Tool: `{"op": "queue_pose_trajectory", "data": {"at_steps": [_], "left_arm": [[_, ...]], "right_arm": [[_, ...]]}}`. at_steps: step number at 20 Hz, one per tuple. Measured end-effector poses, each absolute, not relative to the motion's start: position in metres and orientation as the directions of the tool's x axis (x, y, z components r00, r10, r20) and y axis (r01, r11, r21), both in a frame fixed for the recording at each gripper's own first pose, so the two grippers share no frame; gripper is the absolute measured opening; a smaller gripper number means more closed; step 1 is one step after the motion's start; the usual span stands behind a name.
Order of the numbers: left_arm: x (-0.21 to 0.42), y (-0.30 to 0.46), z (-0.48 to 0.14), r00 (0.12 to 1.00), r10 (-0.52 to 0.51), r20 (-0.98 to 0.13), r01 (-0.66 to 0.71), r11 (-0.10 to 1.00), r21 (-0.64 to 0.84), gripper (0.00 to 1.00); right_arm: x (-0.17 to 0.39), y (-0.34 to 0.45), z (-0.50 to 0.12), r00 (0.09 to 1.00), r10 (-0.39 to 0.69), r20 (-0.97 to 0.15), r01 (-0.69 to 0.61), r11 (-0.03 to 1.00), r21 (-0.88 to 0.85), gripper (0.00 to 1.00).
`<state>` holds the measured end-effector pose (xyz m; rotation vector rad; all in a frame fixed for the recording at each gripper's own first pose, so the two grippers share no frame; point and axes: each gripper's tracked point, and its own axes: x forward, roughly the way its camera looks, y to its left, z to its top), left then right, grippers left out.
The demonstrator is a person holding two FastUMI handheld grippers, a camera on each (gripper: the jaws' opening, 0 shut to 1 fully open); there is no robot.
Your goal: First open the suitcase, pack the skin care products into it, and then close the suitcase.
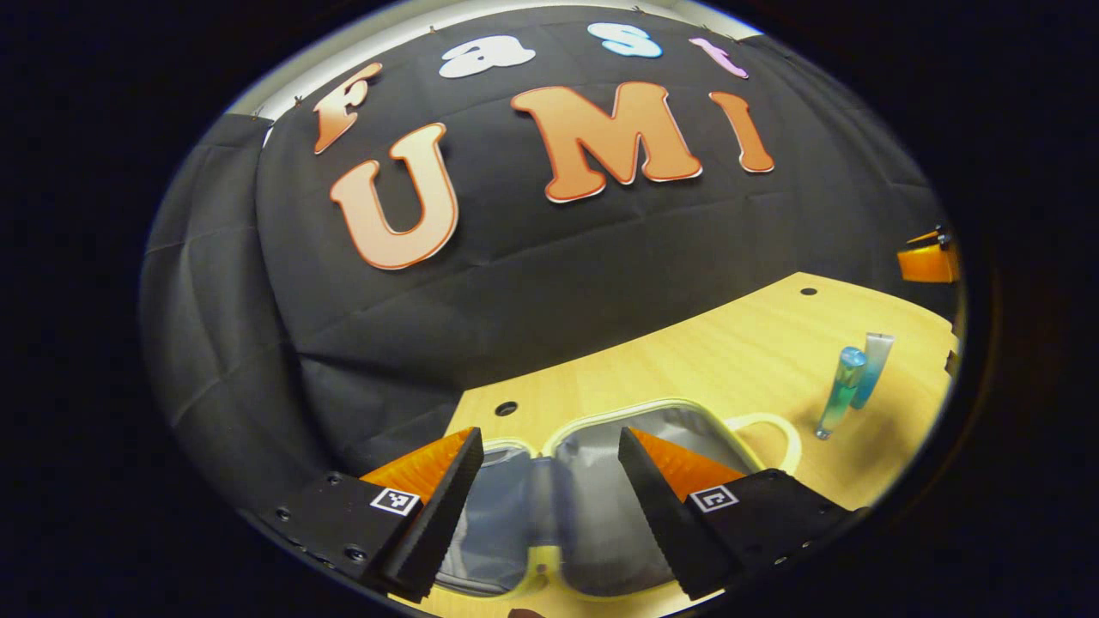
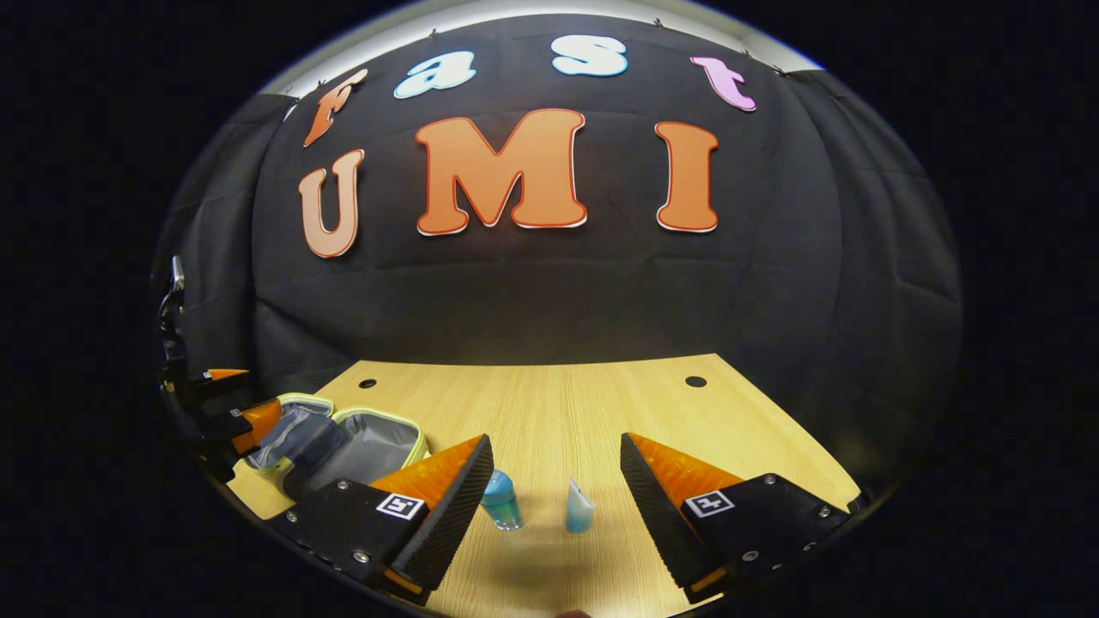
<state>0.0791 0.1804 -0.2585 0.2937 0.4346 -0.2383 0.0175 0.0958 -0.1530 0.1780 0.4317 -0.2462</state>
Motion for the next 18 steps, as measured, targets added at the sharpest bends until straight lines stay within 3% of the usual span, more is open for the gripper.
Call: {"op": "queue_pose_trajectory", "data": {"at_steps": [11,18], "left_arm": [[0.027,0.054,-0.266,0.822,-0.337,-0.459,0.443,0.885,0.145,0.98],[0.006,-0.01,-0.303,0.751,-0.407,-0.52,0.521,0.849,0.089,0.98]], "right_arm": [[0.01,0.09,-0.235,0.831,-0.102,-0.547,0.166,0.984,0.069,0.95],[0.015,0.083,-0.266,0.799,-0.047,-0.6,0.113,0.991,0.073,0.95]]}}
